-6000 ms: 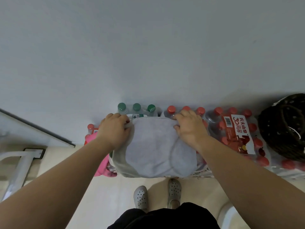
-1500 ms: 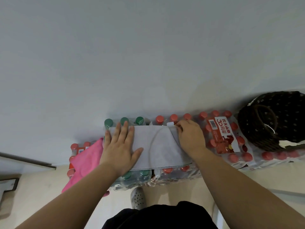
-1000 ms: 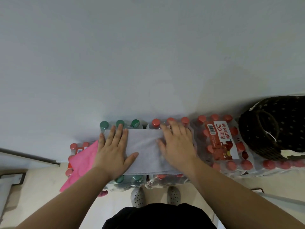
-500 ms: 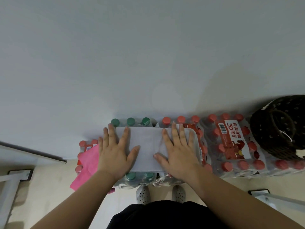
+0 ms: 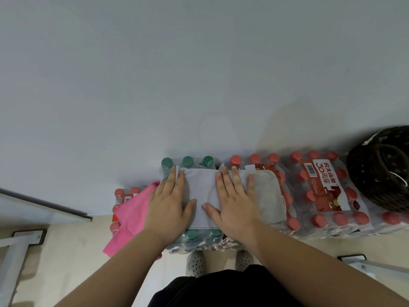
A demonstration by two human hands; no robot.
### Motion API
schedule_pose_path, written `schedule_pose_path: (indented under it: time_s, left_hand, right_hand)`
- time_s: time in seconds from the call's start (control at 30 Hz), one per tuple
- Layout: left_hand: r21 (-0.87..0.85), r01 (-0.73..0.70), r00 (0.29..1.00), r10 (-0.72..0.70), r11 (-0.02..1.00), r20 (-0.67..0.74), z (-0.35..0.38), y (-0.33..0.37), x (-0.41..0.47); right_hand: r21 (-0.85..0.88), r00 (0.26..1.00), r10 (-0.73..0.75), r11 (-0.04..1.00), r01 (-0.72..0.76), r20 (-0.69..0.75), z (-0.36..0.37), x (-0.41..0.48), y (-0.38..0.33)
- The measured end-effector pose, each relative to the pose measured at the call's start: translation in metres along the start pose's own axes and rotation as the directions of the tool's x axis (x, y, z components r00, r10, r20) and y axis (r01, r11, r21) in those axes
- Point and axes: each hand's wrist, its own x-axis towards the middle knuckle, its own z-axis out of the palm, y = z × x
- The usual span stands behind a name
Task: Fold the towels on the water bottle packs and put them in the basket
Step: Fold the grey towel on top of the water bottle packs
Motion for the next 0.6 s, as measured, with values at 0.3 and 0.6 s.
schedule_pose_path:
  time_s: [0.3, 0.6]
  left_hand:
    - [-0.344, -0.067, 0.996, 0.042, 0.937, -0.08, -0.031, 0.038, 0.003]
    - [-0.259, -0.252, 0.965, 0.261, 0.932, 0.0, -0.033, 0.147, 0.019]
  right_hand:
    - [0.214, 0.999, -0.041, 0.976, 0.046, -0.027, -0.013, -0.007, 0.015]
    - [0.833, 0.955, 0.265, 0.553, -0.035, -0.136, -0.027, -0.045, 0.085]
